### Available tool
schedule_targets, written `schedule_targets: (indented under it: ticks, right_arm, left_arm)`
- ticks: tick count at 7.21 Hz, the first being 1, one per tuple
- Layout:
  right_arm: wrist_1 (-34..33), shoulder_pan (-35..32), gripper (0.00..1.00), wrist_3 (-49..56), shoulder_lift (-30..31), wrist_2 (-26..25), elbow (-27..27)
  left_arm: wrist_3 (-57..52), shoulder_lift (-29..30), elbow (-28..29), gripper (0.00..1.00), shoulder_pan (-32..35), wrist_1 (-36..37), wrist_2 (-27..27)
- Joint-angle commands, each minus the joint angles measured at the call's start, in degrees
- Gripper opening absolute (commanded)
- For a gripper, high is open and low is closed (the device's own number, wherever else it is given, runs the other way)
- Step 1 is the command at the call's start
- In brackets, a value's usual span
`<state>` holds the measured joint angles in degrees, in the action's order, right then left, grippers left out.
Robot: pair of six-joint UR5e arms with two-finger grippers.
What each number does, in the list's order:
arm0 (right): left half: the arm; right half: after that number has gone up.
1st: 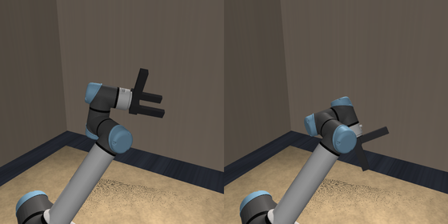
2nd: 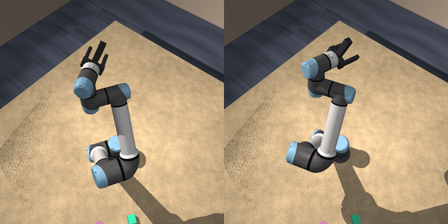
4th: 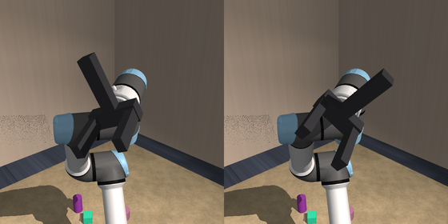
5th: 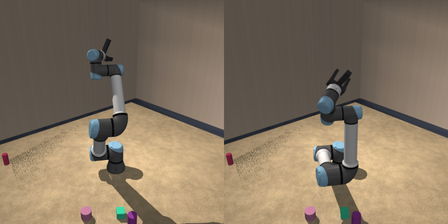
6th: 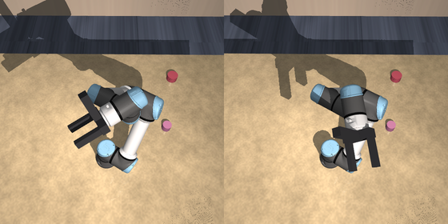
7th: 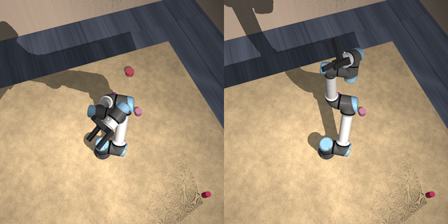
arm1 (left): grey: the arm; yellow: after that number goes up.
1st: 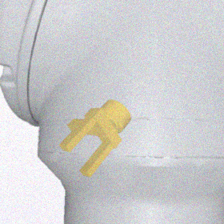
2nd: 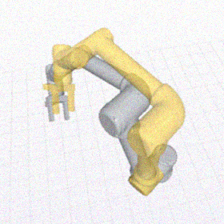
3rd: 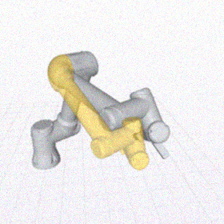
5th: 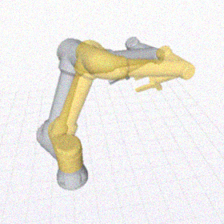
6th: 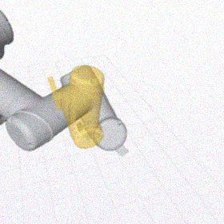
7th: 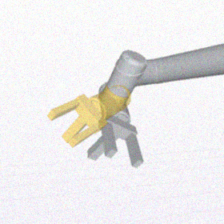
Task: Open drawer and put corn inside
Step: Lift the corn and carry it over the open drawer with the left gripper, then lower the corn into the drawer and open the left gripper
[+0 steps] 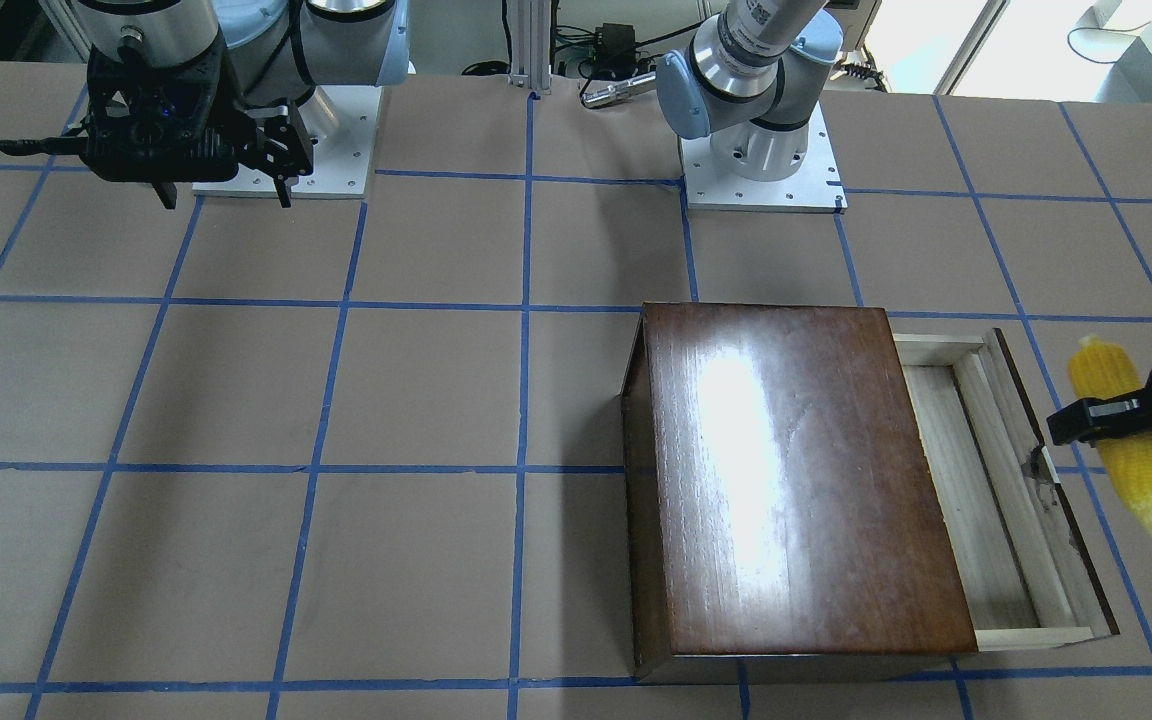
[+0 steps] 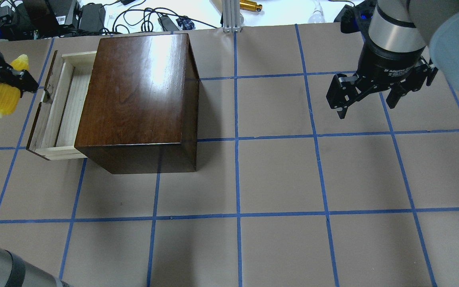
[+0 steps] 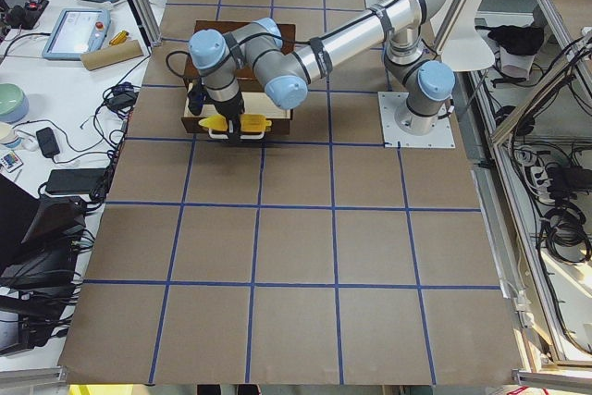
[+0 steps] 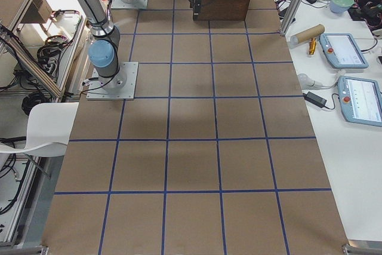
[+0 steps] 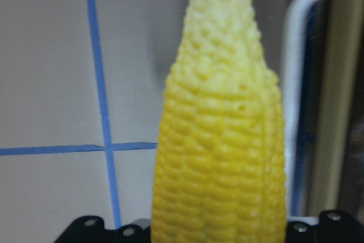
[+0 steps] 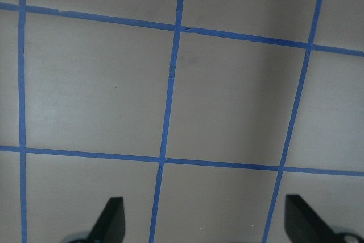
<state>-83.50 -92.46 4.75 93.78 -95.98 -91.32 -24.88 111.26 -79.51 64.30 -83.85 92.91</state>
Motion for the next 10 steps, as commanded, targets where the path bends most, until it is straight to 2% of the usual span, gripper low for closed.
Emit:
schedule_targets:
  ticks: [1,3,4,5,7,10]
  right_arm:
    - [0.0,0.0,1.0,0.0,0.0,0.0,0.0]
    - [0.0,0.0,1.0,0.1,0.1,0.0,0.0]
    - [0.0,0.0,1.0,0.0,0.1,0.0,0.0]
    - [0.0,0.0,1.0,0.1,0.0,0.0,0.0]
    - [0.0,0.0,1.0,0.1,0.0,0.0,0.0]
    - [0.0,0.0,1.0,0.1,0.1,0.0,0.0]
  left_arm:
    - [5.4,-1.2,-0.5,0.0,5.2,-0.5,-3.1]
    - [5.4,-1.1,-0.7,0.0,5.3,-0.4,-2.9]
    - [5.1,-0.9,-0.8,0.91,5.2,-0.4,-2.9]
    - [5.1,-1.0,-0.8,1.0,5.2,-0.5,-2.7]
    - [5.3,-2.5,-0.6,1.0,5.9,-1.7,-2.6]
    - [8.3,-8.1,0.3,1.0,9.5,-6.5,-2.8]
